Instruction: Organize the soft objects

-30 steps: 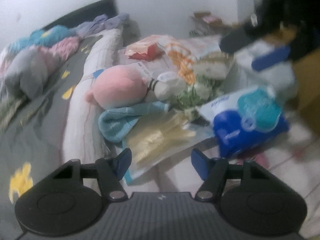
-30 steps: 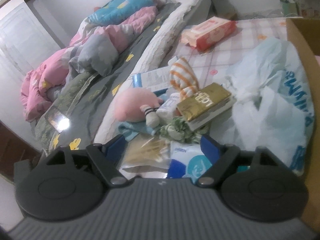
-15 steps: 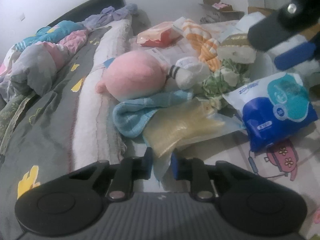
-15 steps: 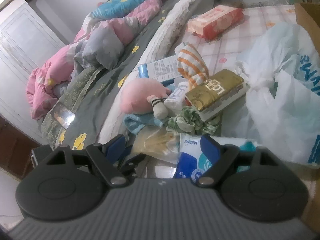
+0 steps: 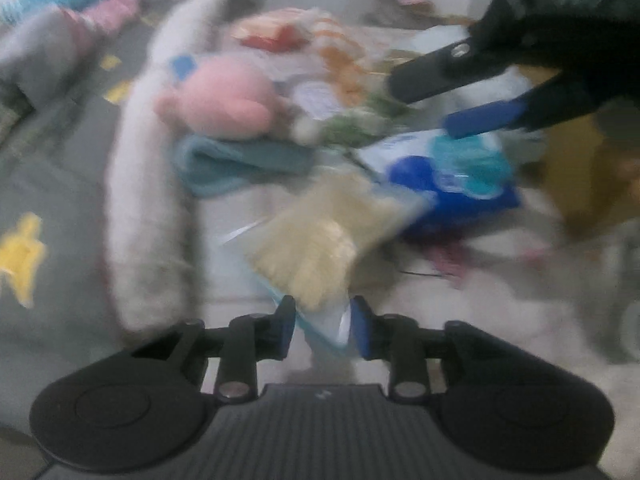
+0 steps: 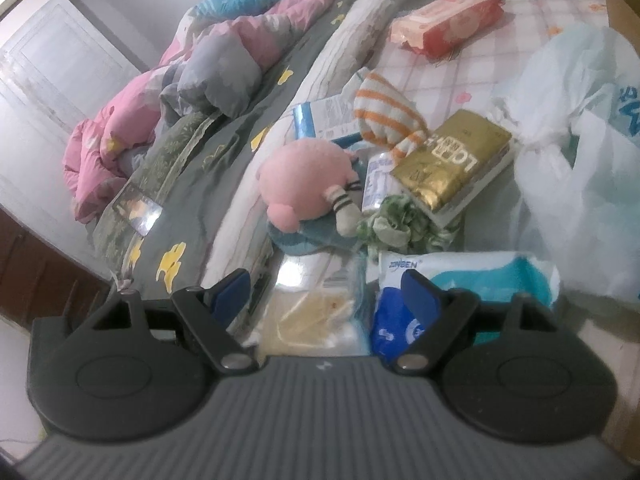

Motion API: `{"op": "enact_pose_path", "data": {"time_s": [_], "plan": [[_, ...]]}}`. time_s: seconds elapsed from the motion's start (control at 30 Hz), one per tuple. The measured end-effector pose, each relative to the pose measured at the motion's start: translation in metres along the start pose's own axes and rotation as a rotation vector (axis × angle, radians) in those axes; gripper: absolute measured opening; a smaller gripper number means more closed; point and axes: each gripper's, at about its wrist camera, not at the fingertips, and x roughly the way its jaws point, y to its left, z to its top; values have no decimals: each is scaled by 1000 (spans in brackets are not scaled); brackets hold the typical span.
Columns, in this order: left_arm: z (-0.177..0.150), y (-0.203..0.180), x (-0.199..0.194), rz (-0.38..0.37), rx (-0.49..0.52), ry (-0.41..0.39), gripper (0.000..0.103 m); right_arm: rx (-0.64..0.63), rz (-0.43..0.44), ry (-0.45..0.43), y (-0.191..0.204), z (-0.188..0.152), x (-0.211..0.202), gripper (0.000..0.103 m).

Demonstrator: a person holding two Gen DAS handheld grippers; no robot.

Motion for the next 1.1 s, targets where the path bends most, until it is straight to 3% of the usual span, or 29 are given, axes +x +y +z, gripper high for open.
{"op": "enact_pose_path", "data": {"time_s": [0.07, 0.13, 0.27, 0.4, 0.5, 0.6, 0.7, 0.97, 1.1], "plan": [[-2, 10, -7, -69, -38, -8, 44, 3, 3, 7, -1, -1, 1, 83], [-3, 19, -18, -85, -70, -45, 44, 5, 3, 11, -2, -3, 0, 83], [5, 33, -31, -13, -95, -118, 43, 43, 28, 30, -7, -7, -1, 77], [28, 34, -12, 42, -52, -148, 42, 97, 41, 63, -15, -14, 3, 64], [39, 29, 14, 37, -27, -126, 43, 145, 43, 84, -22, -19, 6, 59], [40, 22, 39, 95, 27, -96, 46, 155, 48, 87, -23, -24, 5, 57], [39, 21, 41, 105, 38, -103, 46, 163, 49, 94, -24, -28, 6, 56], [28, 39, 28, 38, -132, -21, 47, 209, 74, 154, -28, -38, 27, 55], [11, 42, 21, 2, -196, -20, 47, 206, 75, 180, -26, -42, 40, 55]]}}
